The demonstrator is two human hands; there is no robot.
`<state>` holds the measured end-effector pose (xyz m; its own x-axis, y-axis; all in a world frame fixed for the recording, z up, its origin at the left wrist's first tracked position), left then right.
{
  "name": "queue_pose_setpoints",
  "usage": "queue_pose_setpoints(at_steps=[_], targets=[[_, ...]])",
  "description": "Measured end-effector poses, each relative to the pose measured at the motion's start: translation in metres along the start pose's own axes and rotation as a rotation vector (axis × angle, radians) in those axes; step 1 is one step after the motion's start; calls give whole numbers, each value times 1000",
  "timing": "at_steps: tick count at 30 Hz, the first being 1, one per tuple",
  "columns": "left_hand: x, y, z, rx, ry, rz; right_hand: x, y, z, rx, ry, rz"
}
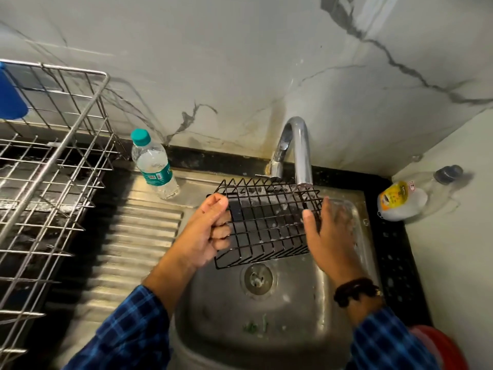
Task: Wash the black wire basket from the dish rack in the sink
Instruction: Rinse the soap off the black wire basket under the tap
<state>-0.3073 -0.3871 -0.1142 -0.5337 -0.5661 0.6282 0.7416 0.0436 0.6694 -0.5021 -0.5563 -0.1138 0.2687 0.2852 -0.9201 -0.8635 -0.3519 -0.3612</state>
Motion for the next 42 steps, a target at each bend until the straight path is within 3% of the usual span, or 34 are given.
queue_pose_setpoints(at_steps=[2, 6, 10, 14, 17, 27, 33, 39, 42], targets=[[12, 2, -1, 13, -12, 9, 4, -28, 14, -30, -19, 17], [25, 6, -7, 29, 69, -67, 14, -99, 63, -339, -5, 60], [12, 4, -12, 29, 82, -26, 20, -100, 67, -589, 8, 84], [-5, -2, -11, -40, 47, 18, 6, -53, 26, -429, 48, 94], [-8, -7, -13, -60, 83, -26, -2, -39, -3, -412, 104, 120], [-29, -10, -36, -18, 250, -239, 2, -62, -29, -758, -22, 194], [-27, -15, -36, 58, 339, -533, -1, -85, -36, -723, -216, 272], [-23, -17, -43, 146, 426, -625, 19, -93, -25, -607, -41, 311], [-28, -20, -47, 152, 428, -680, 26, -99, -17, -529, -49, 383]])
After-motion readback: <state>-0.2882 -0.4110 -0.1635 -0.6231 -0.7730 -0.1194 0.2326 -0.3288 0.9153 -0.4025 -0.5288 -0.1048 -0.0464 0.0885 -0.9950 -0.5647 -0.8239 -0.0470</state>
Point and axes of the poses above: each hand's wrist, its own z-axis away from the middle knuckle, its own x-axis out of the palm, y = z × x, the point moved 2 cm from there along -z, towards the middle knuckle, and after that the axes turned 4 degrees about y, right-handed, at the moved point
